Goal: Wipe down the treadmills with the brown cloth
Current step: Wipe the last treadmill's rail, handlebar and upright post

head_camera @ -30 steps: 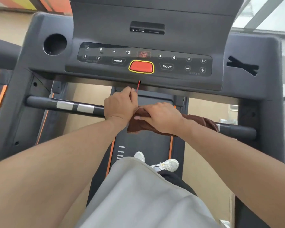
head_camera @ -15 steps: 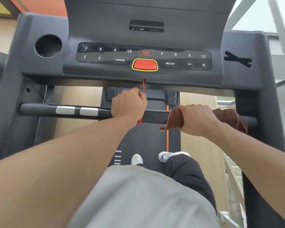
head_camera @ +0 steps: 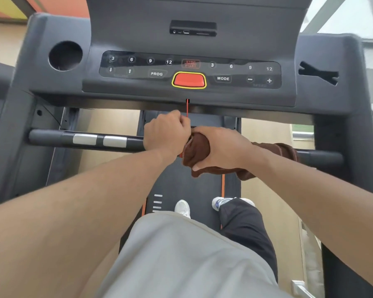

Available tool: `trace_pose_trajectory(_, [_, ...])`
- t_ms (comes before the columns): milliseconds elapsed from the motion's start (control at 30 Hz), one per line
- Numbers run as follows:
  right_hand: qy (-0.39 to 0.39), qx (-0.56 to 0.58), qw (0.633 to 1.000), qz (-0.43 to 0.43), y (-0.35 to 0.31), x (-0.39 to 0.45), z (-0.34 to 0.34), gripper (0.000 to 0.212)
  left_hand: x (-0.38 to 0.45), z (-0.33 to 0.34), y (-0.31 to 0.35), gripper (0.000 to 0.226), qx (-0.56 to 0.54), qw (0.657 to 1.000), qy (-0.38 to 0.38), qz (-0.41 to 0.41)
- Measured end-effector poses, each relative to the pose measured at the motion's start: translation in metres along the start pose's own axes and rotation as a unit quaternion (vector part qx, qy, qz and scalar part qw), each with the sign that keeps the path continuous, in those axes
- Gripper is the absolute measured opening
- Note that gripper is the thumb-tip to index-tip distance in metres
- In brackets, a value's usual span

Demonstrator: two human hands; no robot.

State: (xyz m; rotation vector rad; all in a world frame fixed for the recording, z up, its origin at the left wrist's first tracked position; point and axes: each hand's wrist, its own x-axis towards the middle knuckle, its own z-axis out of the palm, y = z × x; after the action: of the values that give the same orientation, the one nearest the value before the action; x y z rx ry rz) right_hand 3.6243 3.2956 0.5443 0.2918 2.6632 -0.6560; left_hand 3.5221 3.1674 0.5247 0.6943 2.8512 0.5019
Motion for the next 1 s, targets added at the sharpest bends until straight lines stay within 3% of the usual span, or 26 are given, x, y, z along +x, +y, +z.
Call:
trace_pose_trajectory(67, [0.018,-0.127,0.989,0.078,-0.010,0.001,0.012,0.089,-0.001,-0.001,0.000,0.034,0.000,1.000,-0.003,0.001])
trace_pose_trajectory(133, [0.037,-0.185,0.975,0.116,-0.017,0.007,0.023,0.054,-0.001,-0.002,0.001,0.033,0.000,1.000,-0.007,-0.004])
trace_pose_trajectory(200, [0.033,-0.164,0.982,0.083,-0.014,0.007,0.022,0.033,-0.001,-0.003,0.002,0.034,0.004,1.000,-0.012,-0.006])
trace_pose_trajectory(300, [-0.019,-0.120,0.991,0.049,0.002,-0.011,-0.002,0.038,-0.002,-0.005,0.003,0.041,0.007,1.000,-0.024,-0.010])
trace_pose_trajectory(400, [-0.107,-0.118,0.981,0.109,0.035,-0.038,-0.029,0.024,-0.001,-0.004,0.002,0.040,-0.005,0.999,-0.032,-0.020])
trace_pose_trajectory(467, [-0.138,-0.091,0.973,0.160,0.055,-0.052,-0.043,0.026,0.000,-0.003,0.002,0.036,-0.008,0.999,-0.029,-0.023])
trace_pose_trajectory(533, [-0.118,-0.110,0.976,0.143,0.056,-0.053,-0.041,0.035,0.001,-0.002,0.000,0.032,-0.003,0.999,-0.027,-0.018])
trace_pose_trajectory(700, [0.005,-0.116,0.993,-0.017,0.001,-0.005,0.003,0.057,0.000,-0.002,0.002,0.032,0.007,1.000,-0.023,-0.013])
trace_pose_trajectory(800, [0.001,-0.123,0.992,-0.034,-0.010,0.006,0.006,0.062,-0.002,-0.005,0.002,0.030,-0.010,1.000,-0.020,-0.009])
trace_pose_trajectory(1000, [-0.046,-0.145,0.988,0.005,0.002,-0.006,-0.007,0.044,-0.003,-0.007,0.003,0.031,0.002,1.000,-0.019,-0.012])
